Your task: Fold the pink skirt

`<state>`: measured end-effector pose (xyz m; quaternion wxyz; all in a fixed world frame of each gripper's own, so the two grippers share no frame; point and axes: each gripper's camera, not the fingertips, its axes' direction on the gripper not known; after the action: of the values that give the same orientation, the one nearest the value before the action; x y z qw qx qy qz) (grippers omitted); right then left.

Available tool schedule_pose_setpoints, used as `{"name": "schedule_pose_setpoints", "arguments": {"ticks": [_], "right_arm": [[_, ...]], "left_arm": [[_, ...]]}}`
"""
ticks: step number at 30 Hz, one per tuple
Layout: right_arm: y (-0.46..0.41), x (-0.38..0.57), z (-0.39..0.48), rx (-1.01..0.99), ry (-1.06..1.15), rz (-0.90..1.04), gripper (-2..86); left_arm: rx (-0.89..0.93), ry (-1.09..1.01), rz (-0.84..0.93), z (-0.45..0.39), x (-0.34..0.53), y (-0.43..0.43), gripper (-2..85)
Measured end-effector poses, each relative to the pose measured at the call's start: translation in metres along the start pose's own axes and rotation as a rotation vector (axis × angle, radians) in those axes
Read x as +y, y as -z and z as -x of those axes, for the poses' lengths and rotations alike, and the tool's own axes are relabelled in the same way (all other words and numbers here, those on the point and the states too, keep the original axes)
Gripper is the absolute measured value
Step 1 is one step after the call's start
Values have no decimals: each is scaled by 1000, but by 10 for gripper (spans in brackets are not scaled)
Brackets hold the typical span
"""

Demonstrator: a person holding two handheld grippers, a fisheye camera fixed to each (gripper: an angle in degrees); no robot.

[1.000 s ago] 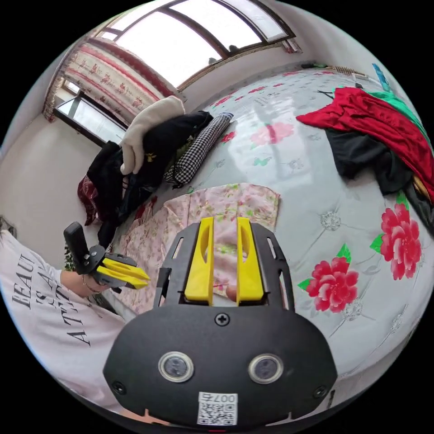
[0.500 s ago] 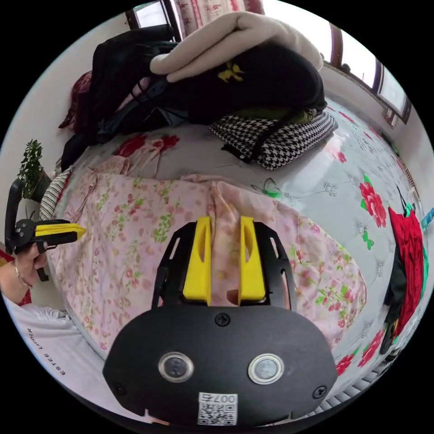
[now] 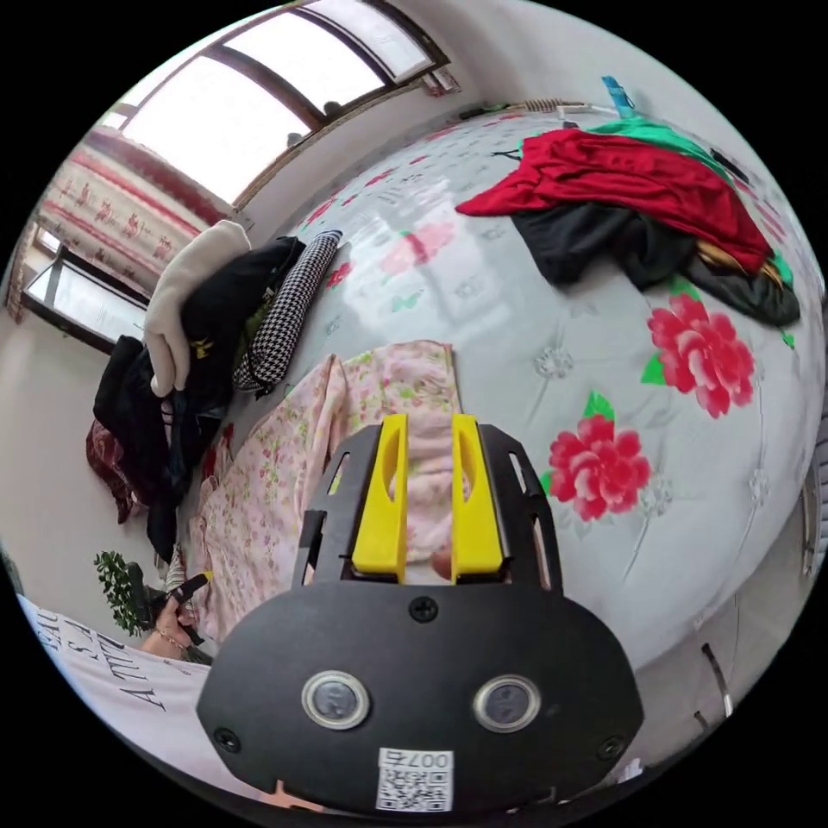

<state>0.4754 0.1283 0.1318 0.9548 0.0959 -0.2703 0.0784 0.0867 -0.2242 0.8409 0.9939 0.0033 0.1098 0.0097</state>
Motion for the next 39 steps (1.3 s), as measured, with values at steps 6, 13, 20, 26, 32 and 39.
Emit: {"name": "schedule_pose_setpoints", "arguments": {"ticks": [6, 13, 20, 26, 32, 39], "right_arm": [[-8, 45, -13, 28, -105, 60, 85], [-16, 38, -1, 151, 32, 61, 81], [-16, 28, -13, 158, 87, 94, 48], [-12, 25, -30, 154, 132, 80, 10], [-4, 17, -75, -89, 26, 85, 16], [-5, 10, -87, -133, 25, 83, 13]], "left_arm": [[149, -213, -12, -32, 4, 6, -7], [515, -963, -21, -239, 21, 4, 70], [340, -1355, 55, -355, 97, -39, 68], [376, -1390, 24, -358, 103, -34, -8], [614, -1471, -133, -343, 124, 19, -9], [390, -1223, -112, -314, 92, -2, 4]]}}
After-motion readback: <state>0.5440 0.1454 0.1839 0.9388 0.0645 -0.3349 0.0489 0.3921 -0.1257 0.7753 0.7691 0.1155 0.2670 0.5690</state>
